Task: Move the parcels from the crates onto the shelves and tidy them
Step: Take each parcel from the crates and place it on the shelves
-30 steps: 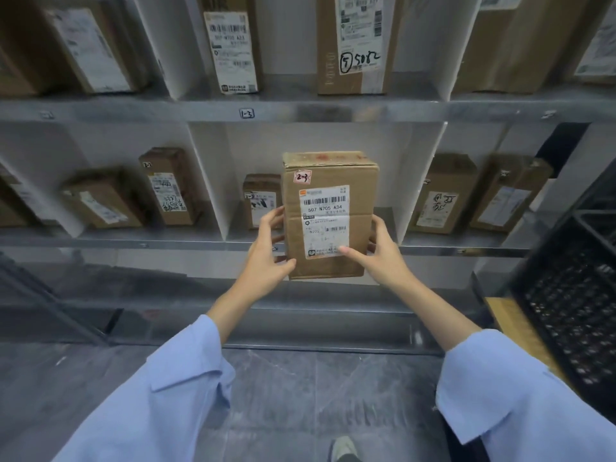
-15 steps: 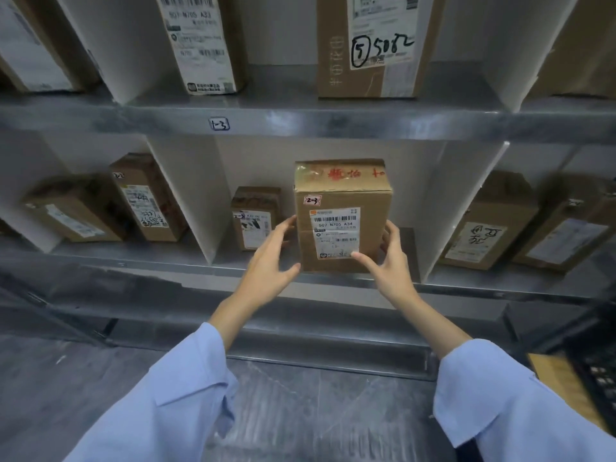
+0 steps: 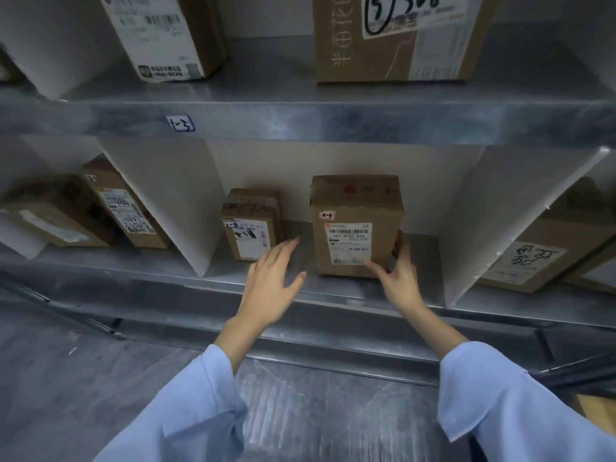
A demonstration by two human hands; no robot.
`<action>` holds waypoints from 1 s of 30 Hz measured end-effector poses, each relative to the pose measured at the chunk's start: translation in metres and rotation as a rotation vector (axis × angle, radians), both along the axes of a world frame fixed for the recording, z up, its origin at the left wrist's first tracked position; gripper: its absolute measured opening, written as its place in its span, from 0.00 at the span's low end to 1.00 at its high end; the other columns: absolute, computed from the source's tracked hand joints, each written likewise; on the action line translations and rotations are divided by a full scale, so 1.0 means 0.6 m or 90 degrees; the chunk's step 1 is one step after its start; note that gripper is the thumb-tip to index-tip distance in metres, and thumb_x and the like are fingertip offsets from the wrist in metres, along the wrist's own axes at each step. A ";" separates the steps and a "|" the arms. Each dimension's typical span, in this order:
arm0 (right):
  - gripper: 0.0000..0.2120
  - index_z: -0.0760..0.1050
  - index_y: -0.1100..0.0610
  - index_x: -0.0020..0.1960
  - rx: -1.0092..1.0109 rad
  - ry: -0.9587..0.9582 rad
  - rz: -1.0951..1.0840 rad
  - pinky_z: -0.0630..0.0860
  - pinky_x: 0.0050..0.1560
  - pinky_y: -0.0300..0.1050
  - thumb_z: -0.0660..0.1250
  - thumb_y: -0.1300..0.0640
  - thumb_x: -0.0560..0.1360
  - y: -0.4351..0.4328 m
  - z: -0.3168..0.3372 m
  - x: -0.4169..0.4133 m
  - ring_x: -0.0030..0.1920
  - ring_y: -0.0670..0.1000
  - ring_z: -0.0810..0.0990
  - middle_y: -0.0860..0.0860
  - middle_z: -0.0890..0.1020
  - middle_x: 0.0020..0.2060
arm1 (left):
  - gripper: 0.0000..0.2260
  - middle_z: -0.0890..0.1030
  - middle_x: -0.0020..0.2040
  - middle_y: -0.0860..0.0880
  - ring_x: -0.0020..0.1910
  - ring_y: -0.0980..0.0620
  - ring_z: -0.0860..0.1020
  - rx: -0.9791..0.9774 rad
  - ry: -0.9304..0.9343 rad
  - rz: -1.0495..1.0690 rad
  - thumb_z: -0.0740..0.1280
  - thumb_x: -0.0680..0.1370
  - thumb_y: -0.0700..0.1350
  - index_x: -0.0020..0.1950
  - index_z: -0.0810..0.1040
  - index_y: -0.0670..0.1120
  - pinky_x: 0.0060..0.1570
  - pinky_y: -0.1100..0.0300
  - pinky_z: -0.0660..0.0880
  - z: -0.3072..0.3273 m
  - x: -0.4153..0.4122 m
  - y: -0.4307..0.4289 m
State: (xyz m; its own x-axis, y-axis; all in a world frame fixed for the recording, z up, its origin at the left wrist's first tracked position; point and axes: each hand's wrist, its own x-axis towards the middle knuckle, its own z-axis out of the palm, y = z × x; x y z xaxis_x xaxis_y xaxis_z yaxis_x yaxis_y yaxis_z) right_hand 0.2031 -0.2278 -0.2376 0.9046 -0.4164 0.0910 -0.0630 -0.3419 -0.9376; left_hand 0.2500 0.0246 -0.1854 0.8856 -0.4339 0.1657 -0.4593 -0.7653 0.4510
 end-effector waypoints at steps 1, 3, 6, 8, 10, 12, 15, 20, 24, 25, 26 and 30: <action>0.39 0.57 0.45 0.74 0.003 0.006 0.001 0.71 0.68 0.48 0.76 0.56 0.72 -0.003 -0.006 0.003 0.67 0.43 0.72 0.41 0.72 0.66 | 0.28 0.66 0.75 0.51 0.74 0.49 0.64 0.004 0.001 0.002 0.63 0.79 0.53 0.78 0.60 0.53 0.68 0.49 0.64 -0.001 0.003 0.001; 0.39 0.57 0.44 0.74 0.012 0.018 0.002 0.71 0.68 0.51 0.76 0.56 0.72 -0.007 -0.017 0.009 0.66 0.44 0.72 0.41 0.73 0.66 | 0.28 0.67 0.75 0.52 0.73 0.50 0.64 0.014 -0.001 0.006 0.61 0.78 0.56 0.78 0.60 0.54 0.67 0.50 0.64 -0.003 0.008 0.003; 0.39 0.56 0.47 0.75 0.023 0.030 -0.007 0.72 0.68 0.55 0.76 0.54 0.72 -0.011 -0.033 0.016 0.67 0.47 0.73 0.41 0.73 0.65 | 0.29 0.68 0.75 0.53 0.73 0.51 0.65 0.036 -0.011 0.012 0.58 0.76 0.59 0.77 0.61 0.55 0.66 0.52 0.64 -0.005 0.011 0.003; 0.39 0.57 0.49 0.75 0.030 0.035 -0.014 0.73 0.67 0.58 0.76 0.53 0.72 -0.012 -0.037 0.018 0.68 0.49 0.73 0.43 0.73 0.66 | 0.30 0.68 0.75 0.53 0.73 0.51 0.65 0.057 -0.015 0.012 0.58 0.76 0.59 0.77 0.61 0.55 0.65 0.52 0.63 -0.007 0.011 0.003; 0.40 0.57 0.48 0.75 0.030 0.042 -0.014 0.74 0.66 0.58 0.76 0.52 0.71 -0.013 -0.036 0.015 0.68 0.50 0.74 0.47 0.73 0.69 | 0.30 0.67 0.75 0.53 0.73 0.51 0.65 0.084 -0.020 0.011 0.57 0.76 0.60 0.78 0.61 0.55 0.65 0.53 0.63 -0.008 0.008 0.003; 0.40 0.57 0.49 0.75 0.005 0.049 -0.014 0.74 0.66 0.54 0.76 0.51 0.71 -0.015 -0.031 0.007 0.69 0.50 0.72 0.48 0.72 0.70 | 0.31 0.67 0.75 0.53 0.72 0.50 0.65 0.110 -0.028 0.008 0.55 0.75 0.61 0.78 0.60 0.55 0.65 0.53 0.62 -0.006 0.004 0.003; 0.39 0.57 0.54 0.77 -0.066 0.090 -0.019 0.71 0.65 0.50 0.74 0.50 0.74 -0.018 -0.025 -0.012 0.70 0.54 0.71 0.52 0.70 0.72 | 0.33 0.65 0.76 0.53 0.73 0.50 0.65 0.146 -0.041 0.003 0.50 0.75 0.63 0.78 0.58 0.55 0.66 0.52 0.62 0.003 -0.006 0.006; 0.33 0.59 0.53 0.78 -0.262 0.223 -0.050 0.70 0.65 0.55 0.63 0.40 0.78 -0.014 0.004 -0.072 0.72 0.59 0.66 0.57 0.67 0.73 | 0.34 0.64 0.77 0.52 0.73 0.48 0.64 0.183 -0.064 -0.016 0.47 0.74 0.65 0.79 0.58 0.54 0.67 0.51 0.61 0.030 -0.035 0.008; 0.31 0.57 0.49 0.79 -0.354 0.251 -0.029 0.64 0.71 0.55 0.56 0.38 0.80 0.000 0.045 -0.131 0.75 0.57 0.61 0.53 0.62 0.76 | 0.35 0.63 0.77 0.52 0.73 0.47 0.63 0.205 -0.086 -0.044 0.44 0.75 0.66 0.79 0.57 0.53 0.67 0.51 0.60 0.054 -0.068 -0.002; 0.31 0.56 0.49 0.79 -0.379 0.265 -0.024 0.63 0.71 0.54 0.55 0.38 0.81 0.003 0.055 -0.146 0.76 0.56 0.60 0.52 0.61 0.77 | 0.35 0.63 0.78 0.51 0.74 0.47 0.63 0.210 -0.090 -0.053 0.43 0.75 0.66 0.80 0.57 0.53 0.67 0.51 0.60 0.059 -0.078 -0.006; 0.31 0.55 0.49 0.79 -0.398 0.278 -0.021 0.63 0.72 0.53 0.54 0.38 0.81 0.004 0.063 -0.163 0.76 0.56 0.59 0.51 0.60 0.77 | 0.36 0.62 0.78 0.51 0.74 0.47 0.62 0.216 -0.094 -0.063 0.42 0.74 0.67 0.80 0.56 0.53 0.67 0.50 0.60 0.064 -0.089 -0.010; 0.31 0.55 0.47 0.79 -0.426 0.294 -0.043 0.65 0.71 0.54 0.53 0.37 0.80 -0.001 0.097 -0.231 0.76 0.55 0.59 0.49 0.59 0.78 | 0.37 0.61 0.78 0.52 0.74 0.46 0.61 0.212 -0.108 -0.110 0.40 0.74 0.68 0.80 0.55 0.54 0.69 0.49 0.60 0.081 -0.131 -0.033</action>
State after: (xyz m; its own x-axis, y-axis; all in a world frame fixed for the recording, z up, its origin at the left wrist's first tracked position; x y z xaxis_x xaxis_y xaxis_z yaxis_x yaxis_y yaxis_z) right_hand 0.0642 -0.2285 -0.1795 0.8865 -0.4613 -0.0360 -0.4339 -0.8018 -0.4108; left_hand 0.1711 0.0047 -0.1371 0.7674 -0.6281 0.1285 -0.6401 -0.7620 0.0979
